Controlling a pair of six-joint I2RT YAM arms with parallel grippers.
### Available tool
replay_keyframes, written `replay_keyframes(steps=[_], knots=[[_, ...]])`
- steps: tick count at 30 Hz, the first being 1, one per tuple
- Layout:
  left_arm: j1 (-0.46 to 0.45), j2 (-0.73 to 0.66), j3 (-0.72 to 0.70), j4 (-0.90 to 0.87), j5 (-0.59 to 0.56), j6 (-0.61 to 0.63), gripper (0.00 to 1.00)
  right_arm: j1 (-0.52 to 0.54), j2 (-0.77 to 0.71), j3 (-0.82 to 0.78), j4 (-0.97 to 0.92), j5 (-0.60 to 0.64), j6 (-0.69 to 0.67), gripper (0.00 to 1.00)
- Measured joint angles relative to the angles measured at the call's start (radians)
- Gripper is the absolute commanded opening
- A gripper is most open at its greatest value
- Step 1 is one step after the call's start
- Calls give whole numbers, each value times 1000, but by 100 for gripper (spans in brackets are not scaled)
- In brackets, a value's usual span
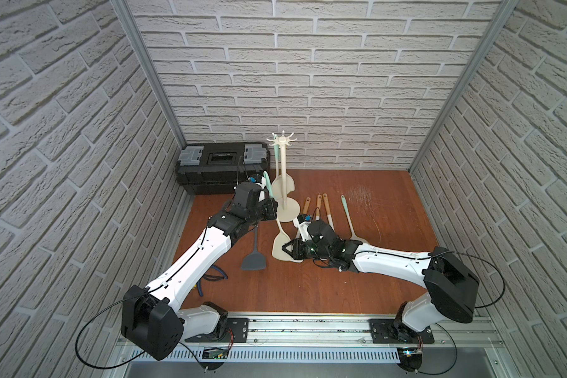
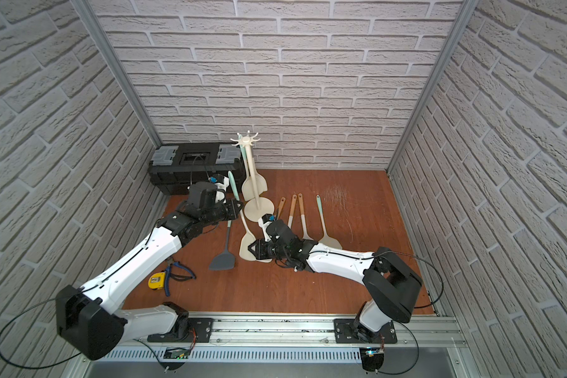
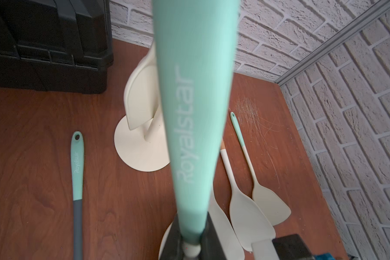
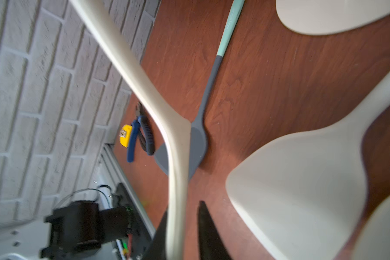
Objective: Take the spatula off the kitchen utensil rack
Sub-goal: Take off the spatula from the rack, then place the spatula at the center of the board.
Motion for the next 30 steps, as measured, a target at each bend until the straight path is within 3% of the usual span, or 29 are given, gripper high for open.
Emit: replay_keyframes(steps=[6, 11, 16, 20, 30], knots=[[178, 43, 132, -150, 108, 82, 0, 3, 0, 3, 6, -5, -16, 50], [295, 184, 319, -359, 170, 222, 0, 3, 0, 3, -13, 3, -24, 51], [320, 363, 476, -555, 158, 359, 0, 3, 0, 3, -20, 4, -27, 51], [321, 497, 525, -664, 103, 432, 0, 3, 0, 3, -22, 6, -31, 51], [321, 704, 578, -757, -34, 478, 0, 3, 35, 11, -43, 7, -45, 51]])
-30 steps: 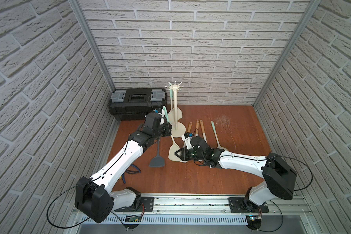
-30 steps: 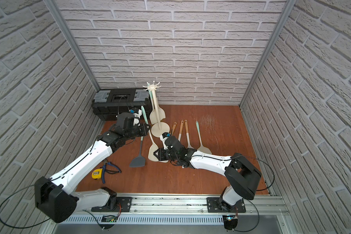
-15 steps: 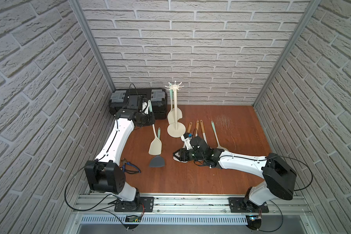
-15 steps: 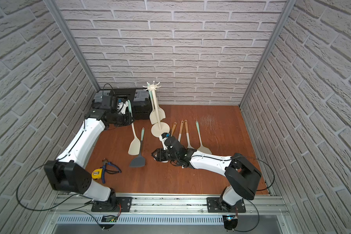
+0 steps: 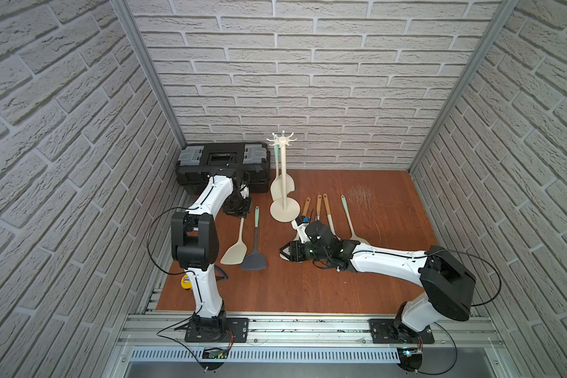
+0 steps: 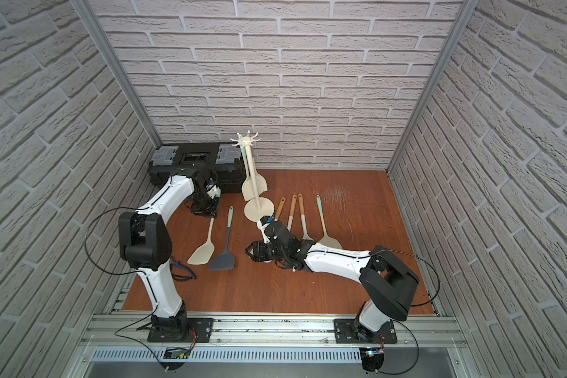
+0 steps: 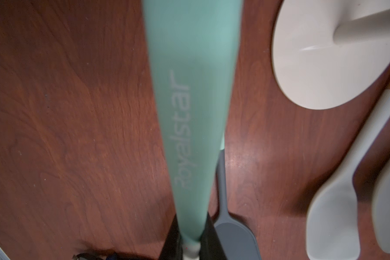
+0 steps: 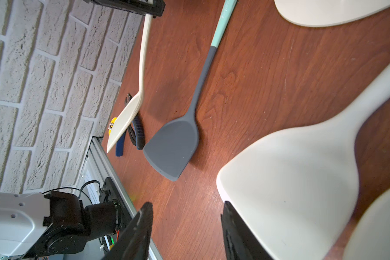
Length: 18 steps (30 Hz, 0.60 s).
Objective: Take the spatula off the kitchen utensil rack
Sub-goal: Place the spatula at the center of the board.
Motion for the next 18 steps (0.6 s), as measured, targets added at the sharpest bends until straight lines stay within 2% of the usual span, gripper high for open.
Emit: replay_keyframes(steps=[10, 18], knots=[[7, 90, 2, 0, -87, -3, 0, -4, 31, 2, -23, -8, -1, 51], [12, 89, -88, 55, -116, -31, 0, -7, 43, 2, -23, -15, -1, 51]])
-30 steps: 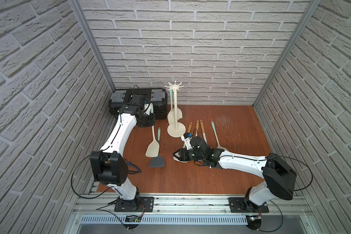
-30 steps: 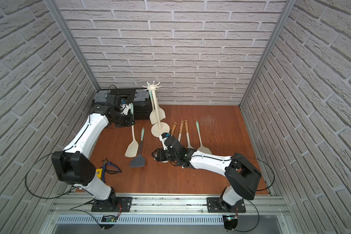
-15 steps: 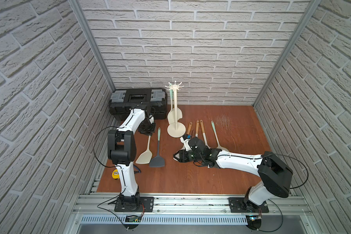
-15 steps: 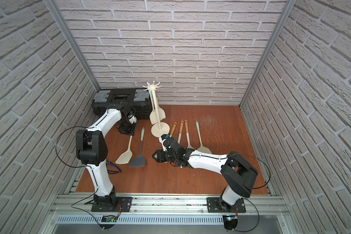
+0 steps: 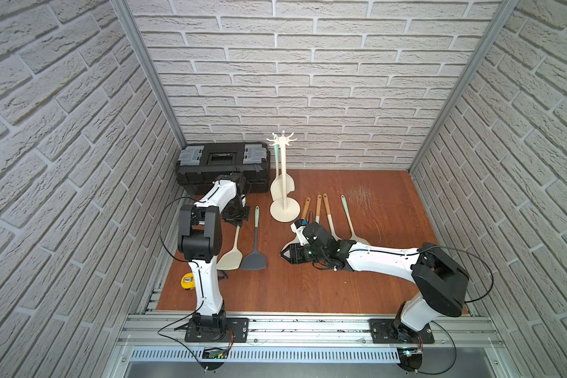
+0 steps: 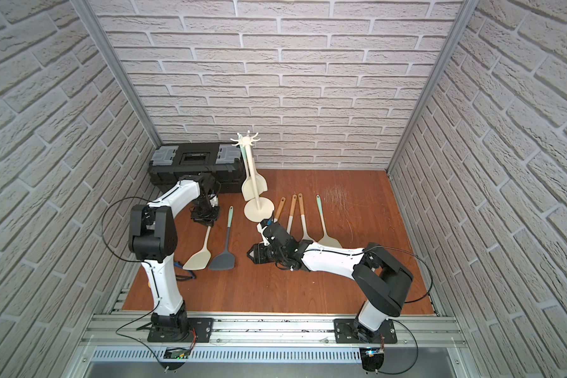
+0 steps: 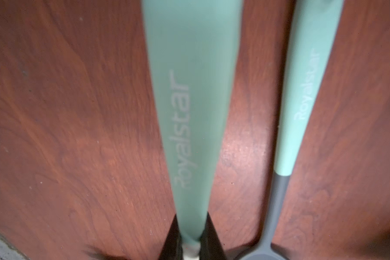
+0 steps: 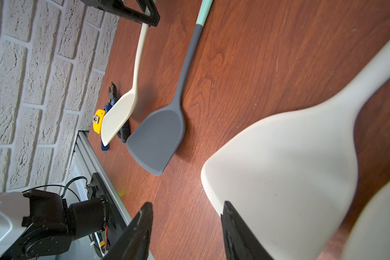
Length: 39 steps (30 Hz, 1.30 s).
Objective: Take the spatula off the kitchen utensil rack
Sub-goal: Place the spatula at the center of the board.
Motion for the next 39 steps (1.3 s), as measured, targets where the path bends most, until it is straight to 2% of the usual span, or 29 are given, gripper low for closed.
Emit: replay_keyframes(steps=[10, 18, 32, 39], knots=[[0, 2, -46, 73, 14, -36, 1, -2, 10, 0, 1, -8, 0, 51], [0, 17, -46, 85, 6, -33, 21, -3, 10, 0, 5, -8, 0, 51], [-8, 5, -21, 72, 9, -32, 33, -6, 8, 0, -4, 2, -8, 51], [-9, -134, 61, 41, 70, -6, 36, -35, -34, 101, -146, 83, -107, 51]])
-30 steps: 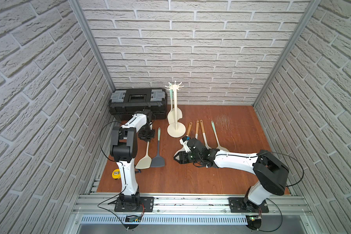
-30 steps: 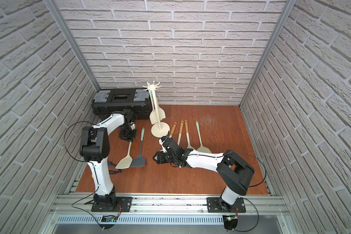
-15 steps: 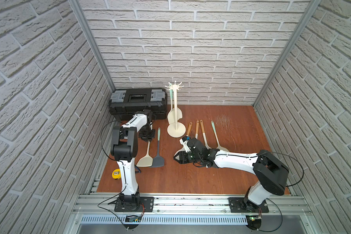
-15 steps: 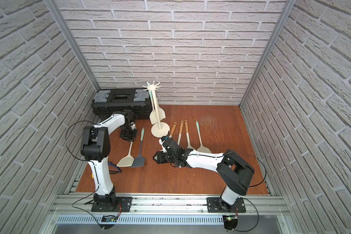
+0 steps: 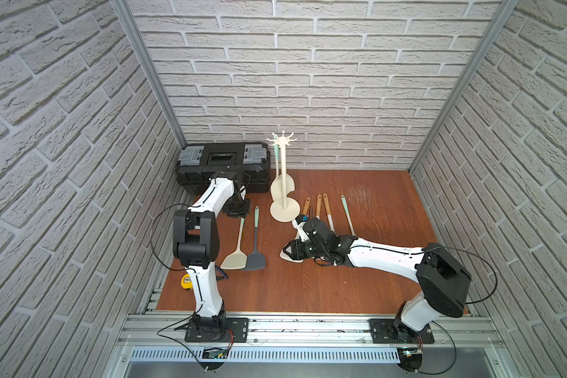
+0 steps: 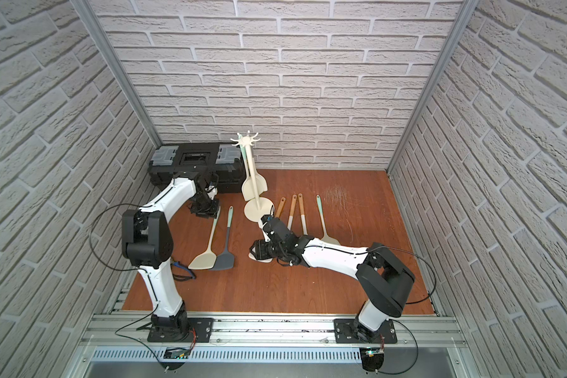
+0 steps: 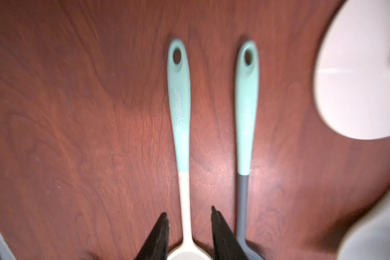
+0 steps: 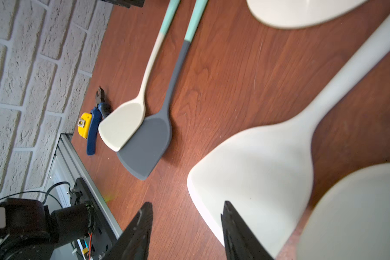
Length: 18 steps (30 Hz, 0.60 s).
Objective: Take the spatula off the kitchen utensil rack
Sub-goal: Place the spatula at the center of the board, then take off the spatula from the rack.
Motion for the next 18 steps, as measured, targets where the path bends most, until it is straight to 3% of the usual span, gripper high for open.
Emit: replay_keyframes(steps=[5, 11, 18], knots=[[0, -221, 0, 113, 111, 16, 43, -25, -43, 165, -89, 136, -98, 51], [0, -459, -155, 482, 289, 16, 48, -42, -35, 354, -111, 311, -190, 52], [-3, -383, -169, 763, 463, 16, 46, -69, 121, 588, -89, 384, -241, 51]])
